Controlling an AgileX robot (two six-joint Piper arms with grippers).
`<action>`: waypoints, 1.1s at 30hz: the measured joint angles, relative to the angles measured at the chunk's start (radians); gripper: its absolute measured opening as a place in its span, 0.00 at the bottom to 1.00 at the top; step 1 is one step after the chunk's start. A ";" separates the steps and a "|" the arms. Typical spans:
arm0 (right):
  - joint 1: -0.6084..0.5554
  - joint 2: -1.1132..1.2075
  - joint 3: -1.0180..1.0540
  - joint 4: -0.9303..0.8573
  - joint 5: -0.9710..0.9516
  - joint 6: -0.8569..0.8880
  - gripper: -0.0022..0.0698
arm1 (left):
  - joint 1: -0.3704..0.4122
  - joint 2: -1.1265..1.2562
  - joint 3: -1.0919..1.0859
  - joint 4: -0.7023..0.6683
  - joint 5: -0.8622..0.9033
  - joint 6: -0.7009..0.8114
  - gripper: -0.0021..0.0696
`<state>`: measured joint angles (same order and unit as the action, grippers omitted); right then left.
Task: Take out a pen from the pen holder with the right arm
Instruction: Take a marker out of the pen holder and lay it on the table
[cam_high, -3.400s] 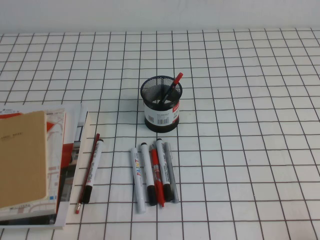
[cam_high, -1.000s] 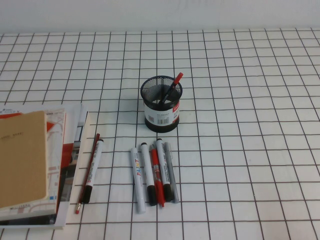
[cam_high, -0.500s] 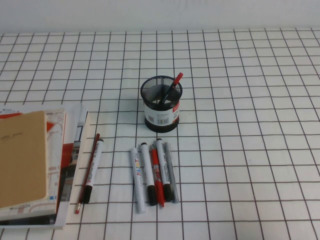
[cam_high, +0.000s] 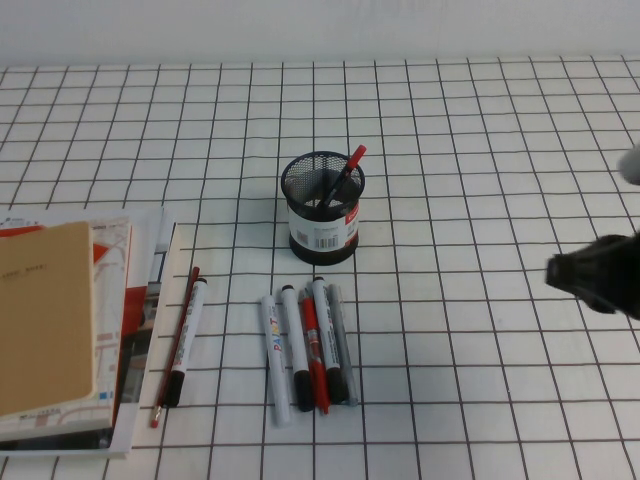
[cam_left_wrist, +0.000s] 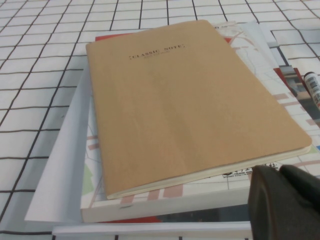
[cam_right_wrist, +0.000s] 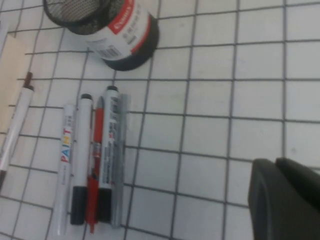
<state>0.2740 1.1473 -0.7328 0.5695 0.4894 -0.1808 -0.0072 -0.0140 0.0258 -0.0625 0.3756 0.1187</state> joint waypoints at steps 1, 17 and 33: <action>0.044 0.034 -0.015 0.006 -0.044 0.000 0.01 | 0.000 0.000 0.000 0.000 0.000 0.000 0.02; 0.376 0.403 -0.061 0.026 -0.927 0.087 0.33 | 0.000 0.000 0.000 0.000 0.000 0.000 0.02; 0.380 0.714 -0.164 -0.414 -1.372 0.436 0.42 | 0.000 0.000 0.000 0.000 0.000 0.000 0.02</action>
<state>0.6537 1.8609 -0.8964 0.1551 -0.8830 0.2552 -0.0072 -0.0140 0.0258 -0.0625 0.3756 0.1187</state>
